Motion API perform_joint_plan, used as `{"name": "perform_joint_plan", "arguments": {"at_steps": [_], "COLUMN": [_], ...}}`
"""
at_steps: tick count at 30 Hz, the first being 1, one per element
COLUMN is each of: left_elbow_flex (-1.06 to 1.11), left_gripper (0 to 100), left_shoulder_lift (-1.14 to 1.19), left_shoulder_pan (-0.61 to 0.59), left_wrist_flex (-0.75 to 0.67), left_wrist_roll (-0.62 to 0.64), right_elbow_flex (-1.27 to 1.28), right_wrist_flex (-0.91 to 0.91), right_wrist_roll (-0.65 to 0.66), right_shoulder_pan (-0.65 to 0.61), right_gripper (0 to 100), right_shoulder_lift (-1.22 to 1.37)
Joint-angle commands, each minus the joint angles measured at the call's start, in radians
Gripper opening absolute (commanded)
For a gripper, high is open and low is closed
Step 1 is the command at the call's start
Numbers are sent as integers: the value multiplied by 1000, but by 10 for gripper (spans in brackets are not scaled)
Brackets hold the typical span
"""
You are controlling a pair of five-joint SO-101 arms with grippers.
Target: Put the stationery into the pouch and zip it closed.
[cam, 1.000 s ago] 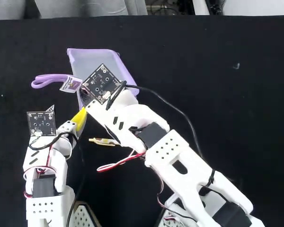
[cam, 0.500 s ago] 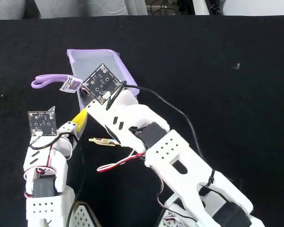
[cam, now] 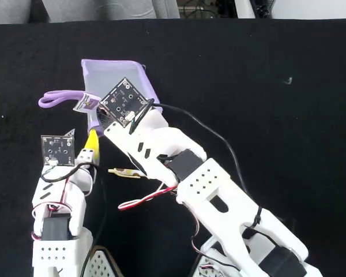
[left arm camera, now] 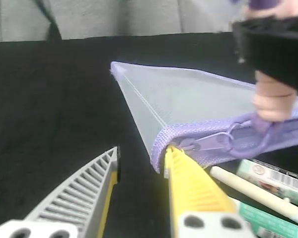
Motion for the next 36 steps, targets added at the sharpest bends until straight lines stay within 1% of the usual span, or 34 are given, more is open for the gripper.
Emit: {"name": "perform_joint_plan", "arguments": {"at_steps": [1, 6, 10, 13, 16, 19, 22, 24, 28, 31, 36], "left_elbow_flex": [22, 22, 22, 22, 22, 24, 28, 31, 31, 31, 31], "left_gripper": [155, 144, 28, 41, 29, 30, 30, 29, 29, 29, 29], "left_shoulder_lift": [-6, -6, -6, -6, -5, 17, 81, 130, 213, 249, 253], "left_shoulder_pan": [50, 91, 97, 94, 94, 94, 91, 58, -51, -105, -153], "left_wrist_flex": [-31, -78, -103, -103, -100, -109, -176, -247, -364, -387, -397], "left_wrist_roll": [0, 2, 0, 0, -2, -37, -55, -55, -54, -54, -54], "right_elbow_flex": [-18, -18, -18, -18, -18, -16, -15, -15, -13, -18, -21], "right_wrist_flex": [-21, -21, -21, -21, -21, -21, -20, -20, -20, -20, -20], "right_wrist_roll": [-8, -8, -8, -8, -8, -8, -8, -8, -5, -2, -2], "right_shoulder_pan": [9, 9, 11, 11, 11, 11, 12, 15, 34, 63, 123], "right_gripper": [11, 11, 11, 11, 11, 11, 11, 11, 11, 11, 11], "right_shoulder_lift": [-4, -4, -4, -4, -4, -4, -4, -4, -4, -4, -4]}}
